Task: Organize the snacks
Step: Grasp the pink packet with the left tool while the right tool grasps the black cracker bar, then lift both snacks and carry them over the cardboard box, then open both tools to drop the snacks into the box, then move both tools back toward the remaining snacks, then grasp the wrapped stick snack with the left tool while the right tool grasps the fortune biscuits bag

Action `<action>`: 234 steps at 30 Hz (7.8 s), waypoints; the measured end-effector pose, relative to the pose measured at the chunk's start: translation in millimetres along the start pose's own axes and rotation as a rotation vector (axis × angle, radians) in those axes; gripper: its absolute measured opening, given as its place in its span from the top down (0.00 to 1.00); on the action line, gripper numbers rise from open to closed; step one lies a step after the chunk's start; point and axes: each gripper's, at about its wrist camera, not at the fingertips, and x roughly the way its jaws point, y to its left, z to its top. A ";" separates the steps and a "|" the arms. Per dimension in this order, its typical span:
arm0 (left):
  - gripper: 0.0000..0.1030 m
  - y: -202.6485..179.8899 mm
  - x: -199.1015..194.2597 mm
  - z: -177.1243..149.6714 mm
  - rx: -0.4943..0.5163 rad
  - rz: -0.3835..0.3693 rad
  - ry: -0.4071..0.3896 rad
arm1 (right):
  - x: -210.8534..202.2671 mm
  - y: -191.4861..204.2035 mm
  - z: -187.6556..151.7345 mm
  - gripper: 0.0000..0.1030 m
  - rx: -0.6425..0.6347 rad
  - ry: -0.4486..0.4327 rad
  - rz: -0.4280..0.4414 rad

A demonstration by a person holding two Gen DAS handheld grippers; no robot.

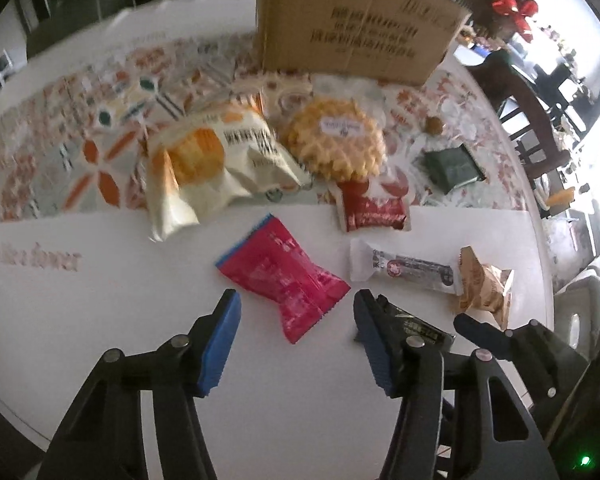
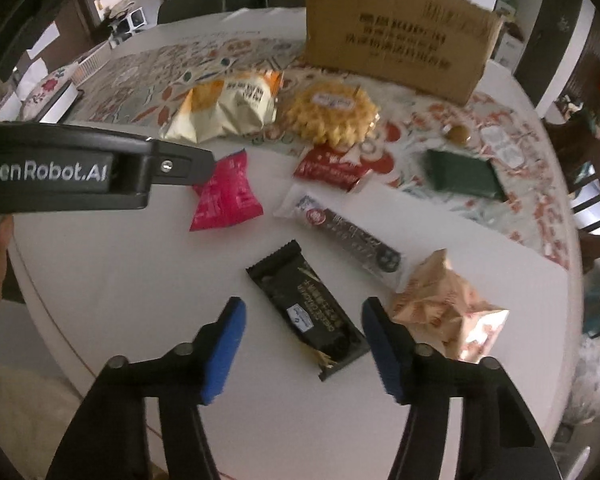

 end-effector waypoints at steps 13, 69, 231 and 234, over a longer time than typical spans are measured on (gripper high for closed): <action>0.52 4.3 36.2 13.8 -0.162 0.009 0.082 | 26.9 -13.9 4.6 0.54 0.020 0.042 0.070; 0.63 -1.7 -75.7 24.6 0.063 0.024 -0.254 | -69.6 -16.3 57.3 0.69 0.160 -0.210 0.001; 0.43 -110.4 21.8 -4.7 0.921 -0.142 -0.055 | -20.0 -109.7 0.8 0.29 0.621 0.056 -0.102; 0.46 -117.7 31.9 -7.2 0.988 -0.129 -0.050 | -10.3 -112.2 2.7 0.29 0.637 0.080 -0.092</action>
